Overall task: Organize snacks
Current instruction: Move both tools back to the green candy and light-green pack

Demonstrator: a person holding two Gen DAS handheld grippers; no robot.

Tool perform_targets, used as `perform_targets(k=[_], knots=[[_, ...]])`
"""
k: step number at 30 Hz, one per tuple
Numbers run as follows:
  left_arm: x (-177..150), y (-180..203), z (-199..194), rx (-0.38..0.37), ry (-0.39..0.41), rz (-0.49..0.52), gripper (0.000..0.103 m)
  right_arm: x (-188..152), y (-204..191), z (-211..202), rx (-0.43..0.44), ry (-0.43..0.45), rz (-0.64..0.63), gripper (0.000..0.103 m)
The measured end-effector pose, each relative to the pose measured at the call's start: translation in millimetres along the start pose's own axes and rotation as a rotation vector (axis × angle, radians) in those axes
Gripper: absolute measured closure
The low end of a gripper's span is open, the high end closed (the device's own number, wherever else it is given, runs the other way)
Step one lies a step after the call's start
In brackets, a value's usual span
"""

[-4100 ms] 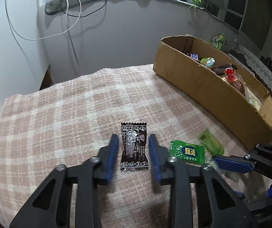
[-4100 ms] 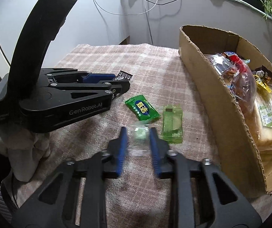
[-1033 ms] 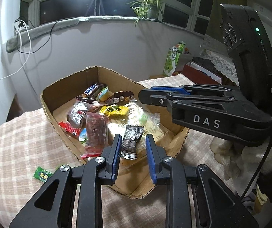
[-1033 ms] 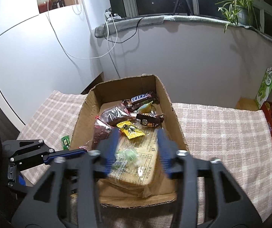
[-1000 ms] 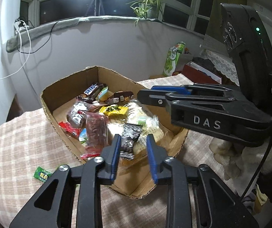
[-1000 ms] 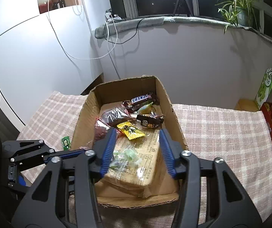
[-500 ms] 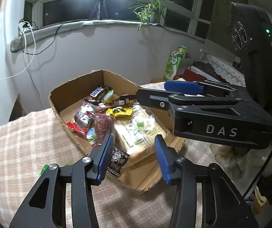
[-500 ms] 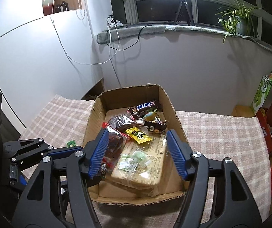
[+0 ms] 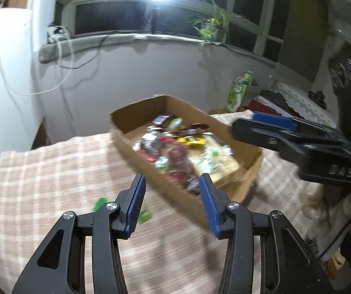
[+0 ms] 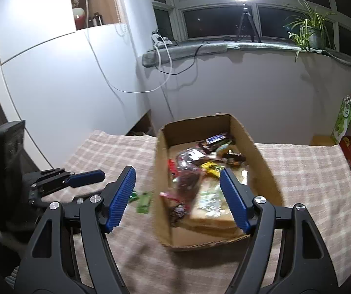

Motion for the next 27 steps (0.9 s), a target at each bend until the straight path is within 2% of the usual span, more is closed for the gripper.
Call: perform_targets(k=[6,12,16,17,19,23,27], knots=[[-11,-48,-4,0.051,-0.022,-0.076,0.059,-11,-29,3,0.045,0.002,-0.005,0.029],[-19,-82,-5,0.074,-0.037,-0.125,0.059,-39,-59,28,0.098,-0.058,0.007,0.029],[-23,-88,2,0.063,-0.054,-0.094,0.059,-58,-62,53,0.094,-0.101,0.046,0.032],[-24,-87,5,0.057,-0.061,-0.08,0.059,-63,-62,59,0.087,-0.113,0.051,0.036],[-28,-84,15,0.036,-0.089,-0.035,0.059,-71,-62,72,0.068,-0.142,0.055,0.052],[-37,-75,34,0.003,-0.136,0.067,0.059,-82,-56,93,0.037,-0.178,0.086,0.054],[-35,-77,53,-0.026,-0.16,0.089,0.059,-84,-51,108,-0.007,-0.191,0.093,0.056]])
Point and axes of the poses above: each gripper's, at about its wrist camera, not at the fingertips, and z roughly the way its jaws point, y to its right, x to its top, the point moved 2 cm from there along z, roughly the way its jaws point, and after that the axes turned 14 degrees about x, right-handed, at the moved point
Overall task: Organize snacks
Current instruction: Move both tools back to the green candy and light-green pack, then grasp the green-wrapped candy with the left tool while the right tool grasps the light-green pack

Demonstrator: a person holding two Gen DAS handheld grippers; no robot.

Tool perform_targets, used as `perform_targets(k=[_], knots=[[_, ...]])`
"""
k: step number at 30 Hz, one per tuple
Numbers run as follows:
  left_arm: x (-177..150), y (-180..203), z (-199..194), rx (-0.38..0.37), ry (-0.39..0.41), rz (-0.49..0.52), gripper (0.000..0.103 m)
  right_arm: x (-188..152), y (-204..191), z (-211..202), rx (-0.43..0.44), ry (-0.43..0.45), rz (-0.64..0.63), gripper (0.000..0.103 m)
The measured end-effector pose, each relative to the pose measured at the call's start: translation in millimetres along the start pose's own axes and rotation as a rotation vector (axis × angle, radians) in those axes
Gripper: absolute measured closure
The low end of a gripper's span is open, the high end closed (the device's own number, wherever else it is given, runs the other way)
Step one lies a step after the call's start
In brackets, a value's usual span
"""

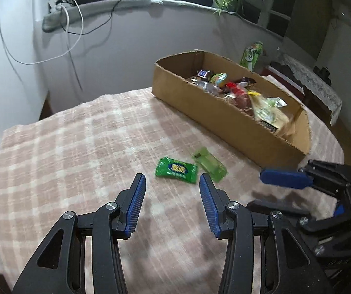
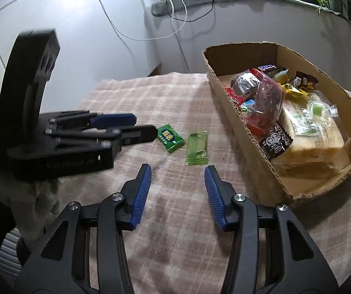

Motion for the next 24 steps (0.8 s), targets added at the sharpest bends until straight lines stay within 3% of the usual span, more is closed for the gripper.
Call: perform_targets(k=[9,16,24], knots=[[33,-3,45,-0.142,-0.06,0.014,0.059,2,5,17,-0.033,-0.012,0.021,0.059],[44,-6,69,-0.259,-0.134,0.004,0.078,2,6,21,-0.05,-0.013,0.016,0.06],[23,-1,50,-0.232,-0.132,0.128,0.08,1,8,21,-0.051,-0.014,0.01,0.06]])
Point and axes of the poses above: each gripper's, at about its wrist camera, not at the fingertips, and z roughly the way its jaws point, y to its right, x to its top, the point moved 2 cm from there along z, roughly the way its jaws point, and after that the axes turned 14 degrees about x, right-handed, at the moved point
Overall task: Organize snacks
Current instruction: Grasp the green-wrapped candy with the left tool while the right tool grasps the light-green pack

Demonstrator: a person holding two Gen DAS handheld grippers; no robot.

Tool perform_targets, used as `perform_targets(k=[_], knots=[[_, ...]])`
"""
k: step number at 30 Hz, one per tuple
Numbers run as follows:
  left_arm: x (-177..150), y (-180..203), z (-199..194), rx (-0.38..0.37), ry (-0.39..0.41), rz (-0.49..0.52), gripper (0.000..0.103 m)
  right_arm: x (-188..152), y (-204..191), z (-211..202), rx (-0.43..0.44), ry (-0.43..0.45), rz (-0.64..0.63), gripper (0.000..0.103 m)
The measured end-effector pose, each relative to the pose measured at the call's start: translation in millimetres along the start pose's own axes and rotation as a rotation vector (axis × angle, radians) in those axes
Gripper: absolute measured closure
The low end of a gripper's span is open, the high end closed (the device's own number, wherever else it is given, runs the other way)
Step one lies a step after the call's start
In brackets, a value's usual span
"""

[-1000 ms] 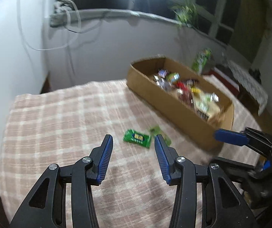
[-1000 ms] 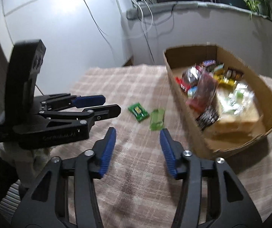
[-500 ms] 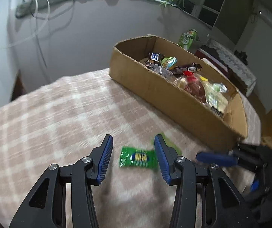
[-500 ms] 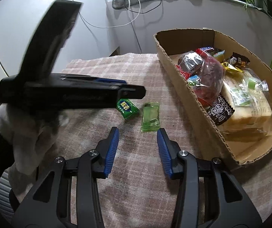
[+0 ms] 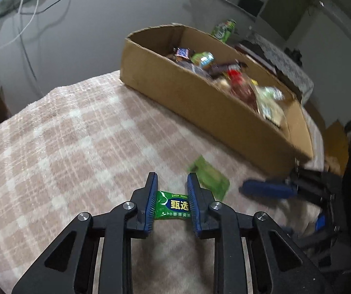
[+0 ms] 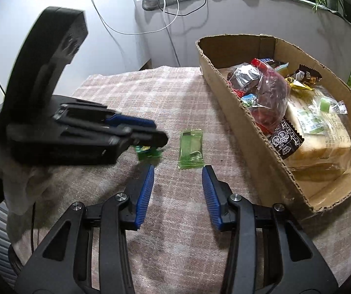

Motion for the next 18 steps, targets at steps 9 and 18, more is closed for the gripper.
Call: perform_targets(k=[9,18], knots=[[-27,-2,-34,0.052,0.024,0.038,0.074,2,0,5,-0.02,-0.002,-0.013,0.061],[-47,27,-28,0.205,0.053,0.146,0.057,11,7,16,-0.044,-0.032,-0.014,0.073]])
Point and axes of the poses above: each gripper's, at about its wrist camera, not at the fingertips, and z roughly the way its jaws point, y to its right, x to its top, the point moved 2 cm from there along z, roughly the way its jaws point, and after that the axes turned 14 degrees about x, right-handed, at the moved point
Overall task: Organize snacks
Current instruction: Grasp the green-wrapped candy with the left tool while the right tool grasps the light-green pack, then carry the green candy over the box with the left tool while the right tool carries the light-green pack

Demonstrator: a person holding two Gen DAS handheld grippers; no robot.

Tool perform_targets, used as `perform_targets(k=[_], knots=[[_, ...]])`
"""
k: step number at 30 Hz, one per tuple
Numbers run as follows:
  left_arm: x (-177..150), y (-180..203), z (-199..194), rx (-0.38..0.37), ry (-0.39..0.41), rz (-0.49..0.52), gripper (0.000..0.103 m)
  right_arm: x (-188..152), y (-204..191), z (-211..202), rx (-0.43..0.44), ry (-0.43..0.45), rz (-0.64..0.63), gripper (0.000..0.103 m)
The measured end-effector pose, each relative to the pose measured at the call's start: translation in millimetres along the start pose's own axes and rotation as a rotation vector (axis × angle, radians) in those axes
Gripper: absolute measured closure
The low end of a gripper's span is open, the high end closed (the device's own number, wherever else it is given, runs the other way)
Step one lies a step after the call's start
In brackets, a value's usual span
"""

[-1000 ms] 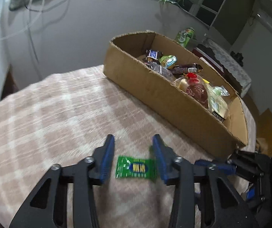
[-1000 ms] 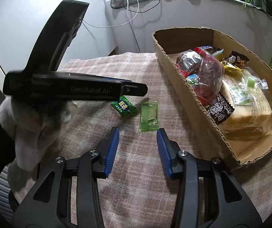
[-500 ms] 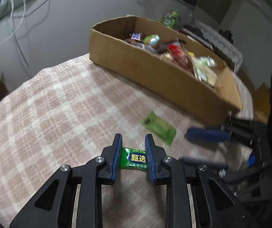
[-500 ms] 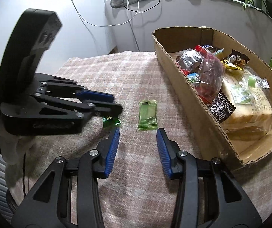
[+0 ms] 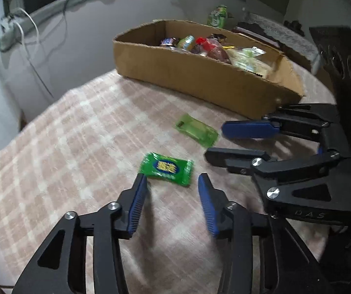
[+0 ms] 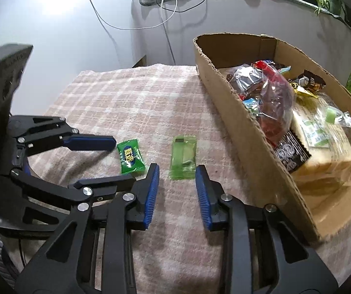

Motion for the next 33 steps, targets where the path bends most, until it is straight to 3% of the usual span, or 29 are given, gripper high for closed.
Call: perform_targets(k=[5,10,16,18,21,23,33], knots=[[4,-7,10,-0.029,-0.003,-0.027,0.054,5,6,6,0.022,-0.015,0.009,0.073],[0,0,7,-0.035,0.016,0.002,0.053,11,-4,15,-0.025,-0.045,-0.063,0.073],[10,-2,15,0.021,0.039,0.017,0.035,12,0,15,-0.024,-0.04,-0.044,0.08],[13,0,18,0.015,0.045,0.028,0.036,12,2,14,-0.018,-0.038,-0.039,0.08],[14,3,17,-0.016,0.063,0.045,0.046,12,2,13,-0.016,-0.035,-0.034,0.08],[14,9,13,-0.03,0.079,0.074,0.067,11,1,12,-0.017,-0.03,-0.036,0.081],[12,12,9,-0.026,0.068,0.063,0.069,8,-2,-1,0.005,0.001,-0.035,0.081]])
Point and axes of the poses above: each gripper's, at about its wrist camera, not at the fingertips, and z roughly the way its jaws point, y to its right, x to its top, the point moved 2 cm from there along z, roughly the way its jaws point, and after that the axes turned 14 degrees about x, right-handed, at the moved point
